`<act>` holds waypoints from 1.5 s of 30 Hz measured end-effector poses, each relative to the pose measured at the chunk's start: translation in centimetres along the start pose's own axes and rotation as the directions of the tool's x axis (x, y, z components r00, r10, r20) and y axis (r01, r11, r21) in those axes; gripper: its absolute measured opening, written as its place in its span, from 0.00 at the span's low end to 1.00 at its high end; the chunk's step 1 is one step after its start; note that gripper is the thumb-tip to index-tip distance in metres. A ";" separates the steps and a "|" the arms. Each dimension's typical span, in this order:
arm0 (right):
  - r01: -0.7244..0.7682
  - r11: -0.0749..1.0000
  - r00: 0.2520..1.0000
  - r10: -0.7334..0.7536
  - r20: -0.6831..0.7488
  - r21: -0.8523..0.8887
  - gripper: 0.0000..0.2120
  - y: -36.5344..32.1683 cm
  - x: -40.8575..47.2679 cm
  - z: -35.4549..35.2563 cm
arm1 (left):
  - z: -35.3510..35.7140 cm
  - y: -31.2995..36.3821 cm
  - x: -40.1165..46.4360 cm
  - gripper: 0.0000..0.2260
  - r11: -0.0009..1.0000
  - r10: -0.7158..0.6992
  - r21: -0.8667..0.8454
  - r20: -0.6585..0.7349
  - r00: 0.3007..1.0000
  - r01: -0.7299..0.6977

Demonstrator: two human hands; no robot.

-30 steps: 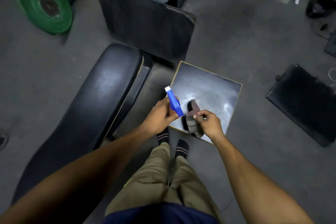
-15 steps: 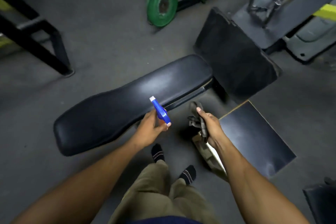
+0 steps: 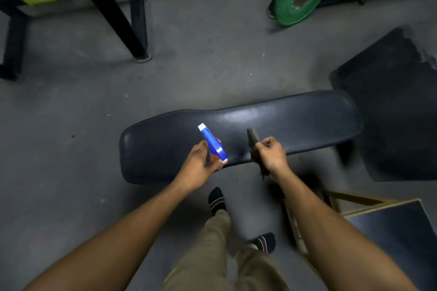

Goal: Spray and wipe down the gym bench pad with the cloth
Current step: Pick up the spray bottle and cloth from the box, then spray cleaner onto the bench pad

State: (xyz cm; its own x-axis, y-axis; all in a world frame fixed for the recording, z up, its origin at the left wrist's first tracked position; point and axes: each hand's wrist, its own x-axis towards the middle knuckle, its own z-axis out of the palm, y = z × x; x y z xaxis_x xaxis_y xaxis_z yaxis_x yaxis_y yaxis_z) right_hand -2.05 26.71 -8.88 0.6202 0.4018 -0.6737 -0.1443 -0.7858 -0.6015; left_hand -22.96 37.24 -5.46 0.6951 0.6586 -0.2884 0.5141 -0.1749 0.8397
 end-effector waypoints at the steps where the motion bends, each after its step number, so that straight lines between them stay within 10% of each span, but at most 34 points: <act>1: 0.009 0.998 1.000 -0.009 0.006 -0.055 0.06 -0.7 1.1 1.0 | -0.7 -0.9 0.8 0.12 1.000 -0.015 -0.004 0.012 1.000 0.015; 14: 0.321 0.821 0.900 -0.109 0.421 -0.472 0.08 -2.4 9.2 14.3 | -6.9 -8.6 7.1 0.11 0.992 -0.055 -0.115 0.012 0.998 0.056; 21: 0.272 0.840 0.927 -0.098 0.362 -0.470 0.13 -1.8 8.8 13.3 | -6.9 -9.4 7.9 0.10 0.989 -0.132 -0.071 -0.001 0.991 0.131; 31: 0.357 0.904 0.774 -0.427 0.468 0.234 0.31 -5.5 4.3 3.2 | -1.8 -0.2 9.9 0.18 0.989 -0.148 0.032 0.180 0.972 0.145; 37: 0.338 0.878 0.718 -0.473 0.510 0.338 0.32 -2.9 2.9 -3.5 | 3.2 5.2 10.9 0.21 0.978 -0.185 0.174 0.441 0.878 0.118; 45: 0.482 0.839 0.834 -0.528 0.160 0.252 0.16 2.9 1.9 -11.1 | 12.0 12.2 11.0 0.19 0.947 -0.151 0.313 0.617 0.772 -0.066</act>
State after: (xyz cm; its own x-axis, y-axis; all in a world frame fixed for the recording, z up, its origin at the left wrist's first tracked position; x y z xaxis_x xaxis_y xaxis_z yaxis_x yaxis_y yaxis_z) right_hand 7.27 19.91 -7.12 0.4705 0.8249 -0.3133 -0.0161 -0.3470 -0.9377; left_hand -3.00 33.56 -3.88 0.7695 0.0829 -0.6332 0.5988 -0.4385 0.6702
